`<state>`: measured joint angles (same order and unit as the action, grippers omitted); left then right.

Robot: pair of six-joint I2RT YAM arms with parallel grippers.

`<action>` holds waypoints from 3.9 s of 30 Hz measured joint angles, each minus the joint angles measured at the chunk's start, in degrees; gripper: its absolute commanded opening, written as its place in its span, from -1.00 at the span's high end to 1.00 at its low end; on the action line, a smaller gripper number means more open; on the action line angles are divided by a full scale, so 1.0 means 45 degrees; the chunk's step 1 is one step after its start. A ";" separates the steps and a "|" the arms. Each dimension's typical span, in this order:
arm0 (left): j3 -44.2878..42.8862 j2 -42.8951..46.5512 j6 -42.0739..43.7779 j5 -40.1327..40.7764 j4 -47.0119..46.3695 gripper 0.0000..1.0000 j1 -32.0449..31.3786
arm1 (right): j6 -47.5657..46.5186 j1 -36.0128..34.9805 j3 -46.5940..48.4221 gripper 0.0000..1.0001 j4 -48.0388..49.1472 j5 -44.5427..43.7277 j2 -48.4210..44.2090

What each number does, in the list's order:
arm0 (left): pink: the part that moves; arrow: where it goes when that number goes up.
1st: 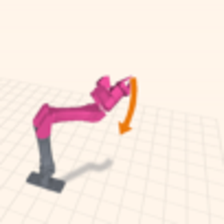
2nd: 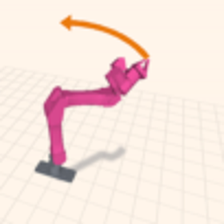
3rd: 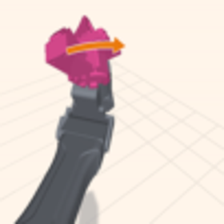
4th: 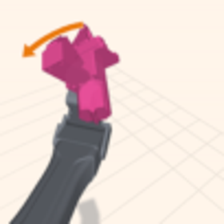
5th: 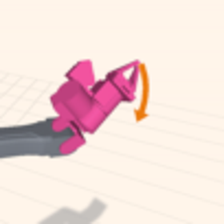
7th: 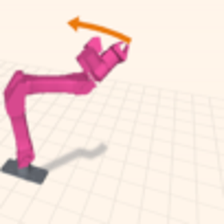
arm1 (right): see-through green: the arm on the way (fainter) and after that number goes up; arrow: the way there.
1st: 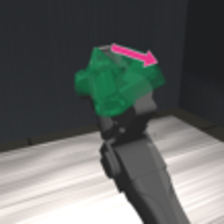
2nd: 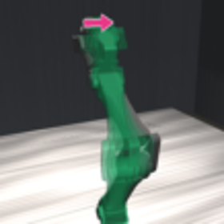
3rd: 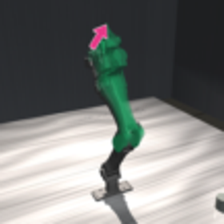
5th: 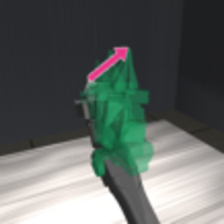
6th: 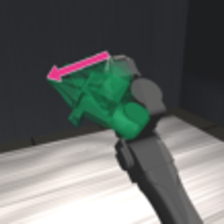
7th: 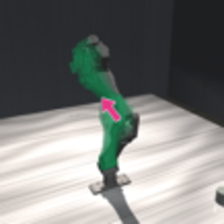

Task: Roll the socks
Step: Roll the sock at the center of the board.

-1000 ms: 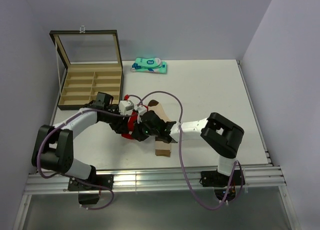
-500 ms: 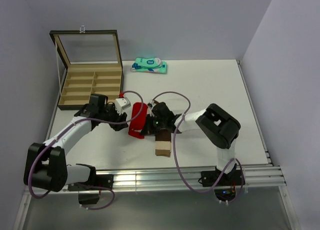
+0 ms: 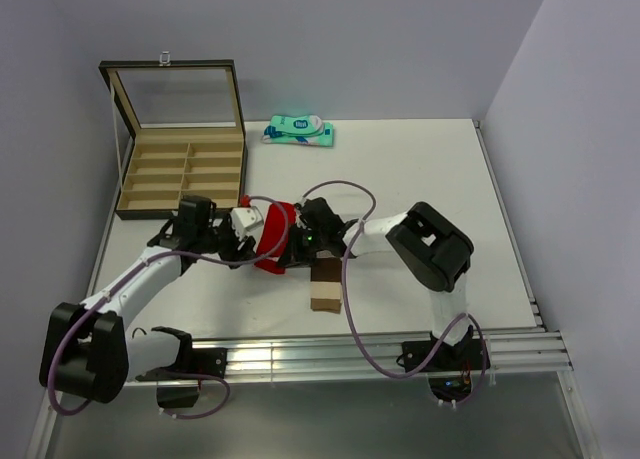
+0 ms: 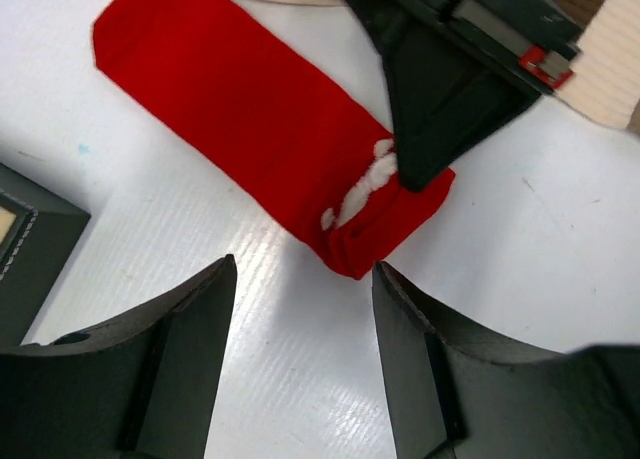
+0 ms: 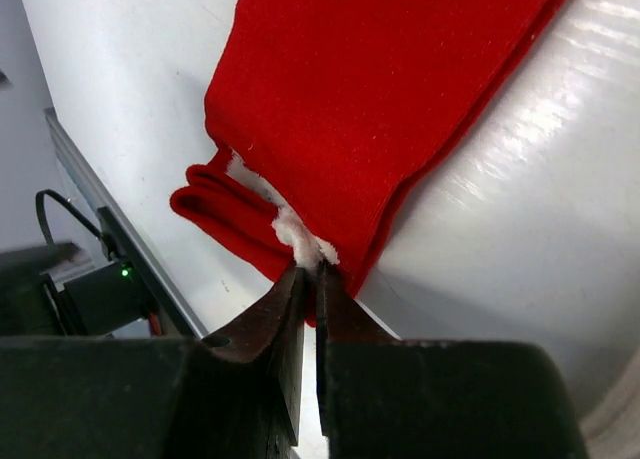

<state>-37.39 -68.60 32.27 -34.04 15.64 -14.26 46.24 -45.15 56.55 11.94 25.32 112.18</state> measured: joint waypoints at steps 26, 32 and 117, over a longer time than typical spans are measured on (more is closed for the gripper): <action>0.3313 0.0461 0.3089 0.4488 -0.4498 -0.17 -0.4551 | 0.0029 0.1098 0.1651 1.00 -0.2900 0.2390 0.0967; 0.3322 0.0165 0.3317 0.4741 -0.5149 -0.18 -0.5085 | -0.0034 0.1117 0.1860 1.00 -0.3283 0.2395 0.1030; -0.7140 -1.1492 0.6280 -0.3750 1.2250 0.99 -0.0160 | -0.6751 -0.5474 -0.2628 0.04 0.3541 -0.7295 -0.2642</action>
<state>-69.52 -120.31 60.53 -50.92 70.76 -14.98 15.86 -69.78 44.73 27.88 -7.51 100.29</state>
